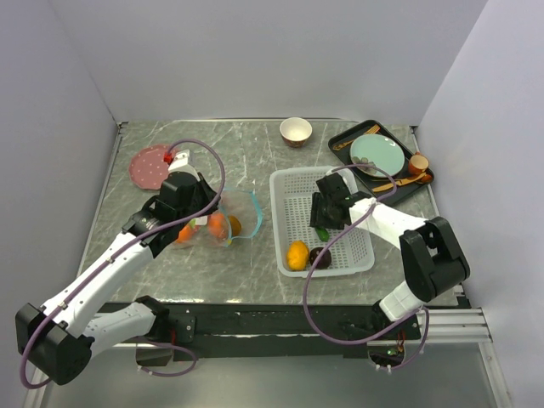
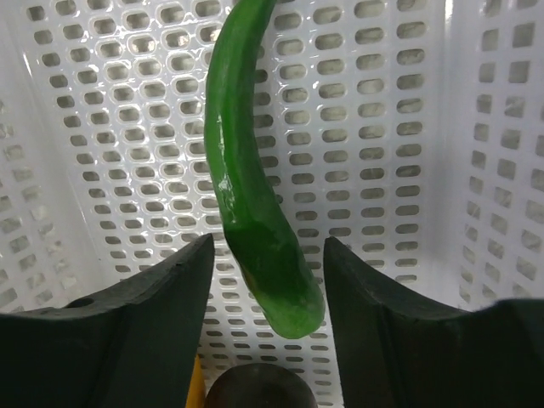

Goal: Place the food in the zip-top bag and seal the zipper
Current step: Pick up the fake vegetable from the bin.

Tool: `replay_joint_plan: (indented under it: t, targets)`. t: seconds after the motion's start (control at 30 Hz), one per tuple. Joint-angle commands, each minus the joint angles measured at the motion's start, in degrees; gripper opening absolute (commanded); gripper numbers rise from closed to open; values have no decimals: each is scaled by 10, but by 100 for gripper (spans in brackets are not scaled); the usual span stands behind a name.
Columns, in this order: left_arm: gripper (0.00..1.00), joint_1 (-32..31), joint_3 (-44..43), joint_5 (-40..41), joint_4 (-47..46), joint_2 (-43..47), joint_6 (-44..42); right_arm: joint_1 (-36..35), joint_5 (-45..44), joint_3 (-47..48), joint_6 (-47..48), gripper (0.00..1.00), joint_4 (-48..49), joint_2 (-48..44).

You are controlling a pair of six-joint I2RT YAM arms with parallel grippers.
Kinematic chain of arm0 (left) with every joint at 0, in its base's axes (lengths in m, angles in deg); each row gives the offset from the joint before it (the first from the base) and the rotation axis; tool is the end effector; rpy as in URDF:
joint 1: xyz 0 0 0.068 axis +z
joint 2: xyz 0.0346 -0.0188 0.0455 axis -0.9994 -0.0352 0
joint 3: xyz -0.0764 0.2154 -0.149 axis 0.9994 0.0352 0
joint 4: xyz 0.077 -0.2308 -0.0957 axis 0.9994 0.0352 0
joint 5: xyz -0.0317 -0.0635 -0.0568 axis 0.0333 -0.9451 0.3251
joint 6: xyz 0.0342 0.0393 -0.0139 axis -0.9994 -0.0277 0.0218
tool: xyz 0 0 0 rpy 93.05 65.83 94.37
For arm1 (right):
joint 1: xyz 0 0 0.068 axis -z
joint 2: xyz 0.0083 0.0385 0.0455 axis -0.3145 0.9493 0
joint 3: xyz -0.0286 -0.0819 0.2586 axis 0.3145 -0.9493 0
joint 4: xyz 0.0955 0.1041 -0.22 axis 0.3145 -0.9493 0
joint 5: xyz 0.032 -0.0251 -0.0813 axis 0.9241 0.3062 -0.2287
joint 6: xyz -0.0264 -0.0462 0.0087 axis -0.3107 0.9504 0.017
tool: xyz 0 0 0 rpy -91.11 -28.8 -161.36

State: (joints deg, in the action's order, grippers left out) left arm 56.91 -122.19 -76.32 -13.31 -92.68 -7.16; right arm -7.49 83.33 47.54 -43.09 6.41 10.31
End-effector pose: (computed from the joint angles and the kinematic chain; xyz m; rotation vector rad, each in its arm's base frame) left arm 0.1987 -0.1107 0.3184 -0.2928 2.0747 -0.5402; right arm 0.2724 0.1279 0.1825 0.0737 2.6157 0.2034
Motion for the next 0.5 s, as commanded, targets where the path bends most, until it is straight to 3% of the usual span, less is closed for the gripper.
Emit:
replay_joint_plan:
  t: [0.0, 0.23, 0.47]
  targets:
    - [15, 2, -8, 1, -20, 1, 2, 3, 9, 6, 9, 56, 0, 7]
    - [15, 2, -9, 6, -15, 3, 1, 2, 27, 12, 18, 48, -9, 17]
    - [15, 2, -7, 6, -15, 5, 2, -5, 24, 16, 25, 47, -16, 29]
